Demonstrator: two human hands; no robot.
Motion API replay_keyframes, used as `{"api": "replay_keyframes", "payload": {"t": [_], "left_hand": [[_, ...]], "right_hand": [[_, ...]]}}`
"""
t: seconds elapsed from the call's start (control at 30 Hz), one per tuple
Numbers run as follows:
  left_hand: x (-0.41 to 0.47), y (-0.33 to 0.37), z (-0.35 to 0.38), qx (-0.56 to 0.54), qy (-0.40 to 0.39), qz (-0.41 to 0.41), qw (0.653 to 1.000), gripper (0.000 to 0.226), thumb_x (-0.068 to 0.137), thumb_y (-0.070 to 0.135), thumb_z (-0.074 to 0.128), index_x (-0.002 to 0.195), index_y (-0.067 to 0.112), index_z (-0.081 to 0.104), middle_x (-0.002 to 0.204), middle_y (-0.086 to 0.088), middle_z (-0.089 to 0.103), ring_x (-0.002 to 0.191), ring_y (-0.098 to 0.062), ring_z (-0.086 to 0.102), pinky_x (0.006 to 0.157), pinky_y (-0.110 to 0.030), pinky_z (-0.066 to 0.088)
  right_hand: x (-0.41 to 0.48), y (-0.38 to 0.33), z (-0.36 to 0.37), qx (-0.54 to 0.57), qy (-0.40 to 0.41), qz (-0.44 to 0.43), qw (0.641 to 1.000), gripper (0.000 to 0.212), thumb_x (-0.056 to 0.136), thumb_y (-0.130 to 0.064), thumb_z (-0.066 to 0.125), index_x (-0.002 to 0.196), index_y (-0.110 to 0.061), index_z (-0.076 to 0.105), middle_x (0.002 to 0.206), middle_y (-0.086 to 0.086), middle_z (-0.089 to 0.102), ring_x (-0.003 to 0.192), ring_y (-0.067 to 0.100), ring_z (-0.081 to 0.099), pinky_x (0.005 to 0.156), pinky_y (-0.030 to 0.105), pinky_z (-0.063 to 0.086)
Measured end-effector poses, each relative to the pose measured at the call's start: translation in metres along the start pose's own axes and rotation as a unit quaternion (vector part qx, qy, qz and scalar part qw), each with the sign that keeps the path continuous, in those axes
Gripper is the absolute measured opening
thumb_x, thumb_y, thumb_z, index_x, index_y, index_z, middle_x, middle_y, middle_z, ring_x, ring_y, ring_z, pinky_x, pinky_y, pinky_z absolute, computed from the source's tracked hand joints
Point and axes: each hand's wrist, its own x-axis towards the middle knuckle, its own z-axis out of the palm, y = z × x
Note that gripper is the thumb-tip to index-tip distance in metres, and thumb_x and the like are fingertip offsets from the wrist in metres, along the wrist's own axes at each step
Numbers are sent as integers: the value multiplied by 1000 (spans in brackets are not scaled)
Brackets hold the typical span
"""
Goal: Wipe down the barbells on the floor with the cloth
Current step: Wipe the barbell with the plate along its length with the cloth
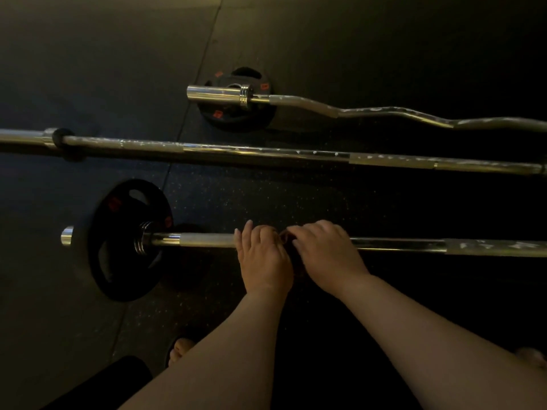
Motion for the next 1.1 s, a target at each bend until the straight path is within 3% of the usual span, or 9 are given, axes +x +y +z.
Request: {"api": "replay_keyframes", "payload": {"t": [0.1,0.2,0.4,0.53,0.63,0.73,0.87,1.0,1.1], "left_hand": [[-1,1,0,-38,16,-2,999,33,100,29,36,128,24,54,146,3,48,153,-18,13,126,-45,-5],[0,2,0,-27,8,7,1000,31,102,28,39,129,24,54,148,1,45,154,-21,10,125,-47,-7],[-5,17,12,7,-10,34,999,37,99,33,32,128,23,53,153,1,42,155,-22,5,121,-42,-15],[-5,18,13,-10,-7,48,999,31,102,31,33,123,24,55,148,2,46,155,-22,9,123,-44,-12],[-6,20,14,-11,-5,41,999,38,100,32,29,126,23,55,149,1,46,155,-23,9,124,-46,-10],[-8,27,20,24,6,31,999,35,100,32,35,127,23,55,150,1,46,155,-24,8,124,-48,-8],[-9,31,21,37,-17,39,998,32,101,32,38,128,23,55,152,1,43,155,-24,5,125,-52,-5],[-11,29,20,-13,-10,50,999,32,104,30,34,128,24,53,152,2,43,155,-21,4,125,-49,-7],[-9,35,26,-13,6,38,999,33,104,31,33,129,24,53,153,3,41,155,-21,3,124,-47,-12]], "right_hand": [[-3,27,-6,-4,36,124,992,31,104,-37,34,109,-29,64,108,-7,62,104,15,57,97,38,45],[-1,30,-10,-48,30,237,970,27,101,-36,47,112,-21,66,119,2,63,119,23,54,110,44,39],[-21,16,1,-13,8,27,1000,44,104,-34,40,148,-28,45,146,-5,52,146,22,34,125,47,17],[-33,48,-3,-33,60,136,988,40,105,-36,32,138,-29,53,137,-7,58,139,18,43,122,45,26],[-30,37,-1,-11,81,253,964,42,104,-33,33,141,-27,52,143,-3,55,146,23,33,126,49,11],[-26,8,11,-16,46,170,984,49,99,-29,50,148,-25,45,151,-1,48,151,27,23,126,53,5],[-29,33,5,14,44,72,996,42,105,-33,33,144,-29,49,148,-4,51,148,19,31,126,45,17],[-43,60,2,89,144,301,938,37,105,-36,34,132,-27,58,161,8,27,155,29,10,125,48,13],[-39,47,5,82,126,302,941,39,104,-29,36,137,-23,55,160,10,29,154,31,8,127,51,4]]}}
